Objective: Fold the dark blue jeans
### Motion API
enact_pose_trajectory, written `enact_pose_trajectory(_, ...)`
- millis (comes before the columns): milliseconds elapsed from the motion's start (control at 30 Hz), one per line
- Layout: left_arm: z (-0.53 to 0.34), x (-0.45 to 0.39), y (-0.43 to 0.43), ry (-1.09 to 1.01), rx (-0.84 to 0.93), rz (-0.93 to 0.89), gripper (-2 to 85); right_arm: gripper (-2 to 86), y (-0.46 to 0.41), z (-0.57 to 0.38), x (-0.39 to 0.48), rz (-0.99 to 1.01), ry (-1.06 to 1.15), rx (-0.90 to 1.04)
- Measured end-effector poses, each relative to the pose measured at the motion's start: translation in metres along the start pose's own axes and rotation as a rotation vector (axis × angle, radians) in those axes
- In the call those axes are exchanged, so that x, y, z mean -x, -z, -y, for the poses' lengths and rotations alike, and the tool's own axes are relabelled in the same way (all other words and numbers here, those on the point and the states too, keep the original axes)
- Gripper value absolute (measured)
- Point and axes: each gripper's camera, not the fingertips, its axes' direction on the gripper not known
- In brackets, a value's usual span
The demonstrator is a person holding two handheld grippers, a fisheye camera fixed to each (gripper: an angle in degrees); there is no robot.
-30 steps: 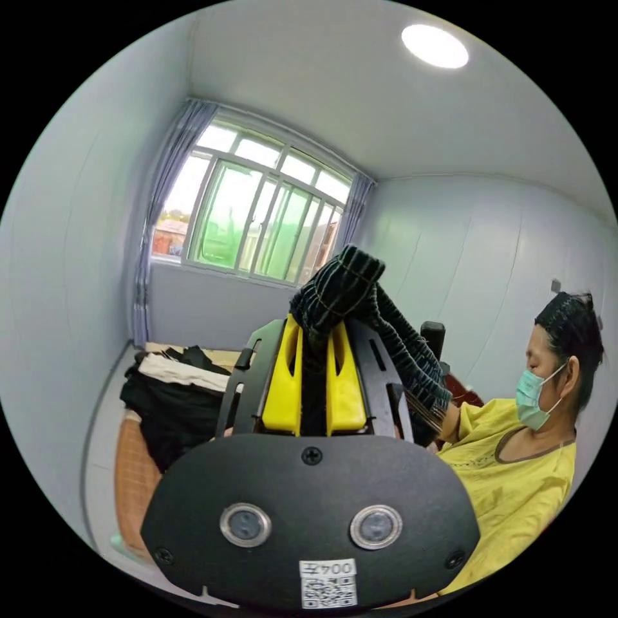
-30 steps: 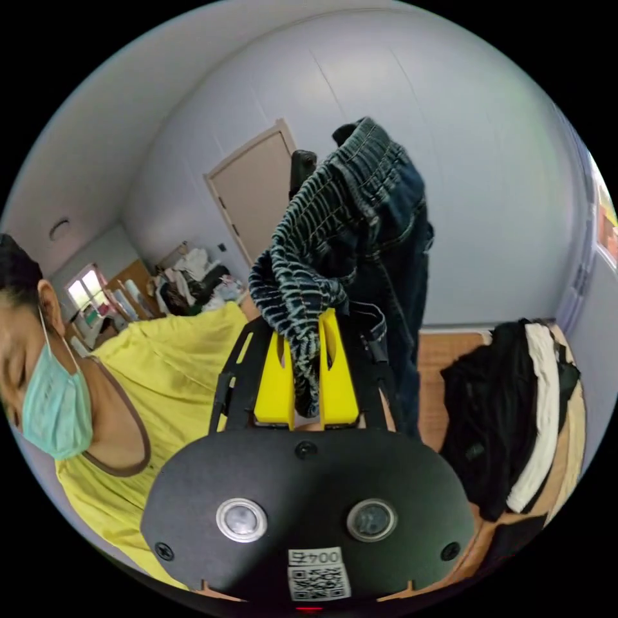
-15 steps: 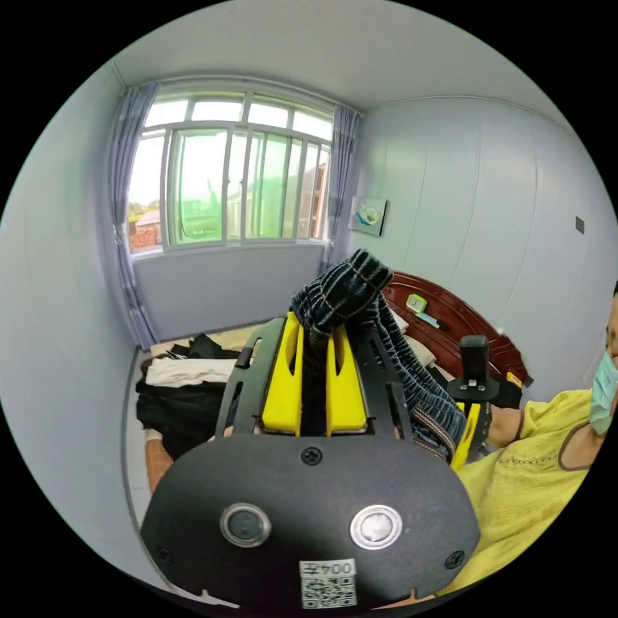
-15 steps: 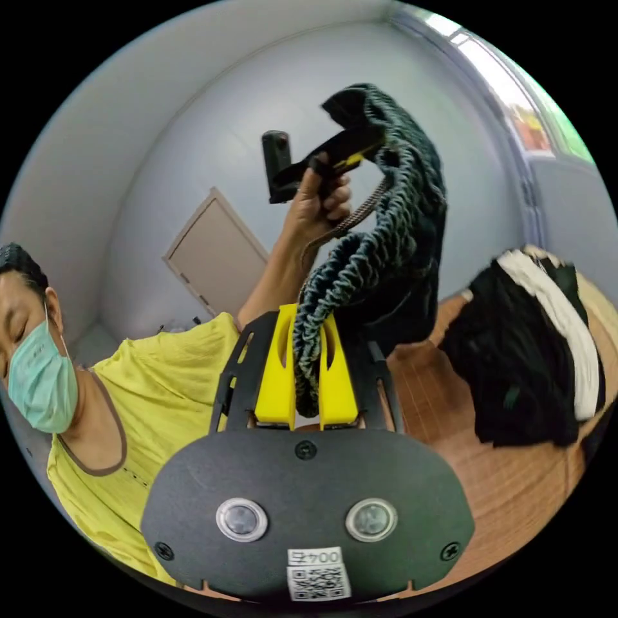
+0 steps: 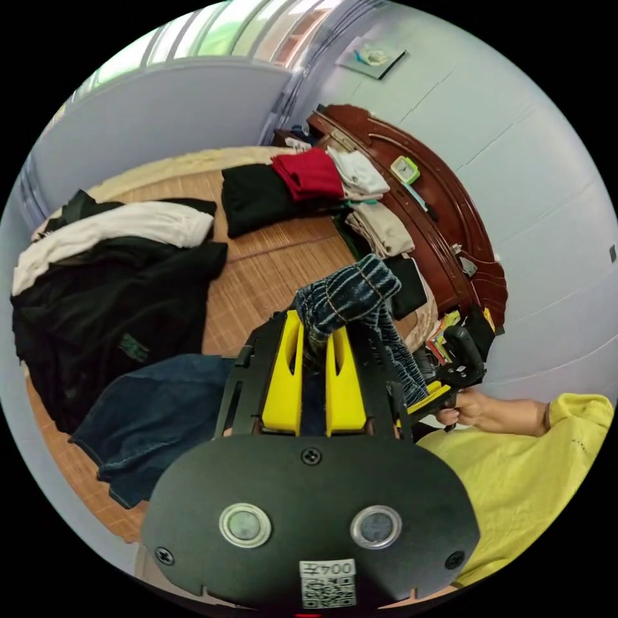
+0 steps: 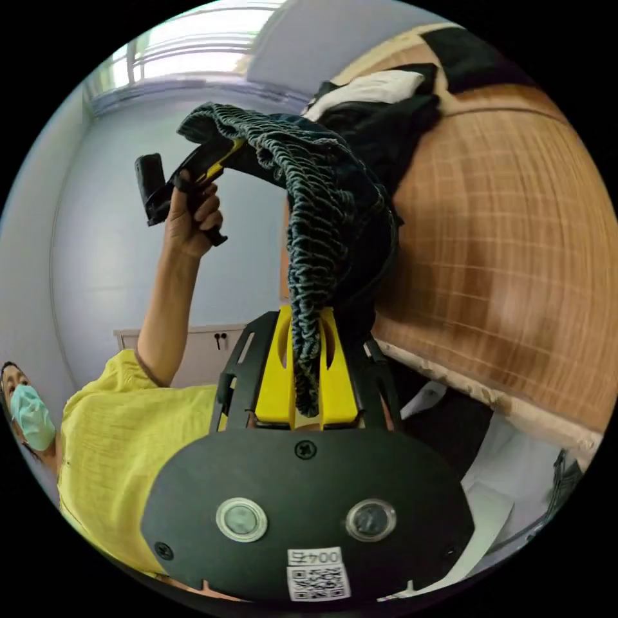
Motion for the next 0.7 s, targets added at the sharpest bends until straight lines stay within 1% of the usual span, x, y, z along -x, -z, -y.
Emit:
enact_pose_trajectory(67,0.044,-0.042,-0.058,0.023,0.064,-0.032,0.0,5.3,0.041,-0.005,-0.032,-0.017,-0.069,-0.012)
enact_pose_trajectory(267,0.149,-0.154,-0.168,0.043,0.205,-0.040,0.1,5.2,0.131,-0.012,-0.090,0.017,-0.181,-0.019)
enact_pose_trajectory(500,0.255,-0.260,-0.253,0.032,0.313,-0.014,1.1,5.3,0.200,-0.017,-0.134,0.029,-0.267,-0.027)
enact_pose_trajectory(567,0.291,-0.298,-0.280,0.006,0.351,0.005,2.6,5.4,0.221,-0.018,-0.148,0.037,-0.298,-0.034)
enact_pose_trajectory(700,0.335,-0.346,-0.322,0.018,0.405,0.010,6.1,5.6,0.248,-0.017,-0.164,0.030,-0.329,-0.037)
